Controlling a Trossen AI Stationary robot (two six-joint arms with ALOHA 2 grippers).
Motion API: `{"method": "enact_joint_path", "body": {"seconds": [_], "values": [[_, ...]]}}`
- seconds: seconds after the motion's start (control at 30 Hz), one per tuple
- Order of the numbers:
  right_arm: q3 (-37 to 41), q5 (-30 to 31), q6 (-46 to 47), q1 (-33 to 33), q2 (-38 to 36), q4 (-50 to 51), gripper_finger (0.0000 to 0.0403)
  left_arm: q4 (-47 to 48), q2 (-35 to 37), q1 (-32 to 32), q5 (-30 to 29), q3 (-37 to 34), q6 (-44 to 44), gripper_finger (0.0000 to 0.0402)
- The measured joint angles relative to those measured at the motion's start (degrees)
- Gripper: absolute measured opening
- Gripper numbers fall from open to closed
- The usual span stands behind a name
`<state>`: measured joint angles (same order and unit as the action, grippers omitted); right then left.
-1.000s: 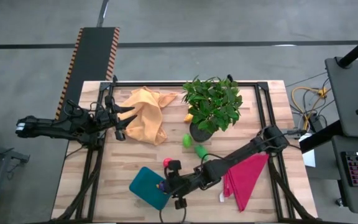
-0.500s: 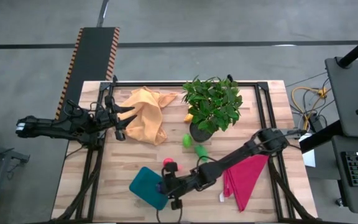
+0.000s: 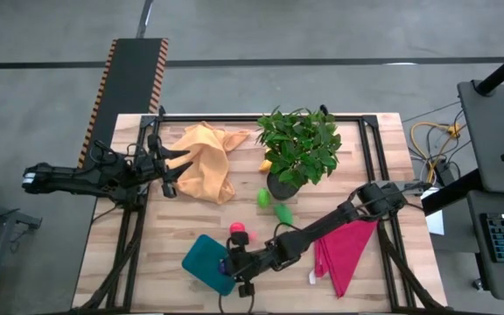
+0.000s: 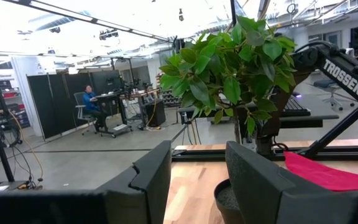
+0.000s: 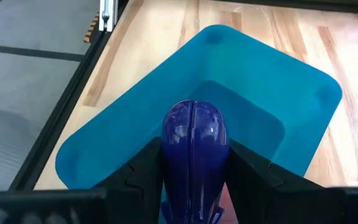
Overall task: Pick and placing Produce into tupperware
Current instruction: Put the violet eggplant into the blue bin
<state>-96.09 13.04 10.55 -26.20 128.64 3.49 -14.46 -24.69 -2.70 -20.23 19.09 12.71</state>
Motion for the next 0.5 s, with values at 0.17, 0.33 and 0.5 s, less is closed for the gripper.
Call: {"method": "enact_joint_path", "body": {"seconds": [0.17, 0.33, 0.5], "values": [[0.0, 0.0, 0.24, 0.0, 0.0, -0.27, 0.0145, 0.0, -0.02, 0.0, 0.0, 0.0, 0.0, 0.014], [0.0, 0.0, 0.42, 0.0, 0.0, -0.46, 0.0168, 0.0, -0.02, 0.0, -0.02, 0.0, 0.0, 0.014], [0.0, 0.0, 0.43, 0.0, 0.0, -0.44, 0.0172, 0.0, -0.02, 0.0, -0.02, 0.0, 0.01, 0.014]]}}
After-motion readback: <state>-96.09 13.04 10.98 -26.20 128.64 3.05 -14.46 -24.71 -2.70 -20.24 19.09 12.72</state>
